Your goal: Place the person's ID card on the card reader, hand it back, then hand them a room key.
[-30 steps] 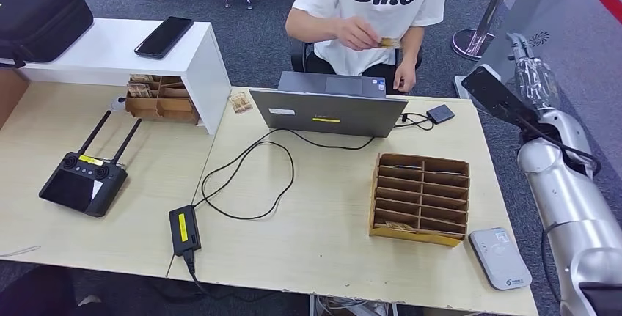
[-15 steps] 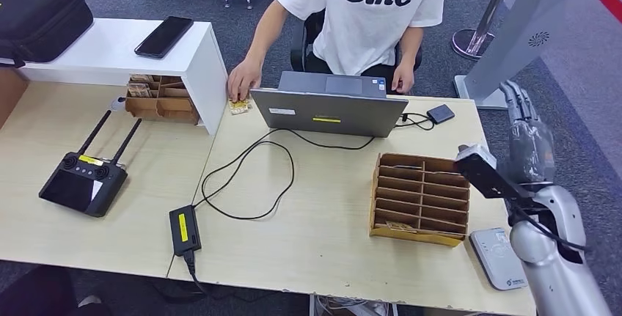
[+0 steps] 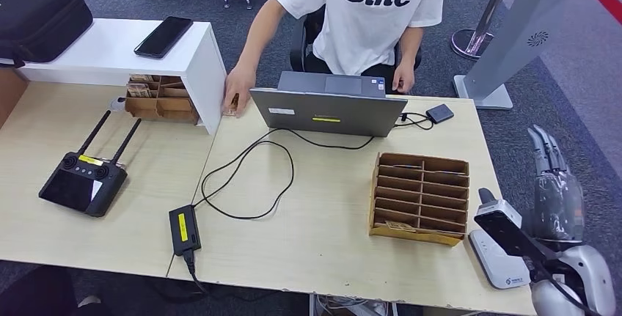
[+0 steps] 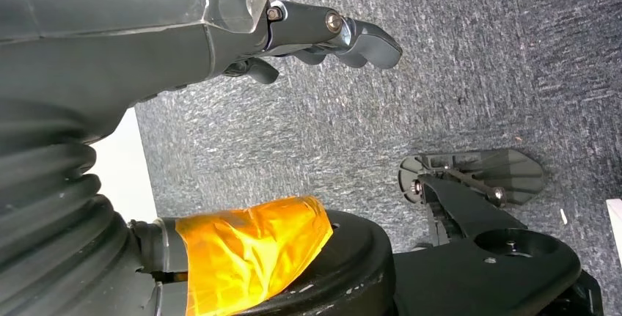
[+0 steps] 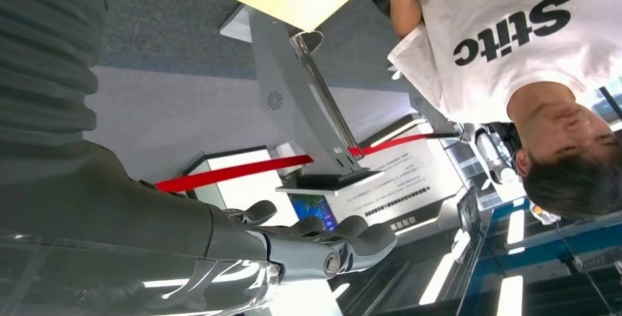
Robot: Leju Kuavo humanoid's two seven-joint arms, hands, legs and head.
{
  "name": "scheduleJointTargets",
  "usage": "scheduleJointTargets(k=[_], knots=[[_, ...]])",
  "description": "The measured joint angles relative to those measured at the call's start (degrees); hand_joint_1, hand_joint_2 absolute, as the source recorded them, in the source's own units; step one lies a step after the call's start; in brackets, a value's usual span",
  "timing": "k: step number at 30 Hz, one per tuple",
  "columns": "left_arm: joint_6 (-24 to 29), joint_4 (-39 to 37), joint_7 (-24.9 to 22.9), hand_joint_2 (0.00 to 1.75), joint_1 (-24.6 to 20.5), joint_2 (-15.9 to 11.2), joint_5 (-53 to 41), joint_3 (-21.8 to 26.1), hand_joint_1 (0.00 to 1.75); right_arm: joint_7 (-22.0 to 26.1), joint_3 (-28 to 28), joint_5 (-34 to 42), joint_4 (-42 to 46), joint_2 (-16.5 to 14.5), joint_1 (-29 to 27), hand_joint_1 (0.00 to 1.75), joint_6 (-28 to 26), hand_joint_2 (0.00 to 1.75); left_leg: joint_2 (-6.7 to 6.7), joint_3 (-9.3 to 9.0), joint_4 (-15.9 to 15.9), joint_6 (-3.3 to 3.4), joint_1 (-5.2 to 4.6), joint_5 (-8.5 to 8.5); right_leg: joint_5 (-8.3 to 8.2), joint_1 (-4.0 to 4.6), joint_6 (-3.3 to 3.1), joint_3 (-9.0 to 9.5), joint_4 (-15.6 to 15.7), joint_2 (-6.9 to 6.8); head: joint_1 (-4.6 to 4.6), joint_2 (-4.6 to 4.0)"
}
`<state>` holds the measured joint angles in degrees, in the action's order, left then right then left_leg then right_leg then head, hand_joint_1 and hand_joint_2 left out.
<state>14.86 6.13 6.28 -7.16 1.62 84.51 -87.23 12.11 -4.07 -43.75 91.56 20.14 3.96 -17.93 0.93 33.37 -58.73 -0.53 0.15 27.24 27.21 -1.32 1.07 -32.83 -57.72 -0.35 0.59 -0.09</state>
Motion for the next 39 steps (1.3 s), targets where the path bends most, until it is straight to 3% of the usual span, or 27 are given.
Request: scheduleJointTargets(k=[16, 39], knots=[[-0.06, 0.01, -0.46, 1.75, -0.09, -0.02, -1.13, 0.00, 0.00, -0.39, 3.22, -1.72, -5.63, -0.73, 2.85, 0.00, 2.93, 1.75, 0.01, 0.03, 0.00, 0.00, 0.00, -0.01, 0.00, 0.00, 0.00, 0.00, -0.02, -0.01, 0.01, 0.00], [-0.22, 0.00, -0.73, 1.75, -0.16, -0.07, -1.21, 0.00, 0.00, -1.20, 9.56, -0.31, -19.07, -5.56, 8.61, 0.00, 3.52, 1.75, 0.02, 0.03, 0.01, 0.00, 0.01, -0.02, 0.00, 0.00, -0.01, 0.00, -0.02, -0.02, 0.00, 0.00]])
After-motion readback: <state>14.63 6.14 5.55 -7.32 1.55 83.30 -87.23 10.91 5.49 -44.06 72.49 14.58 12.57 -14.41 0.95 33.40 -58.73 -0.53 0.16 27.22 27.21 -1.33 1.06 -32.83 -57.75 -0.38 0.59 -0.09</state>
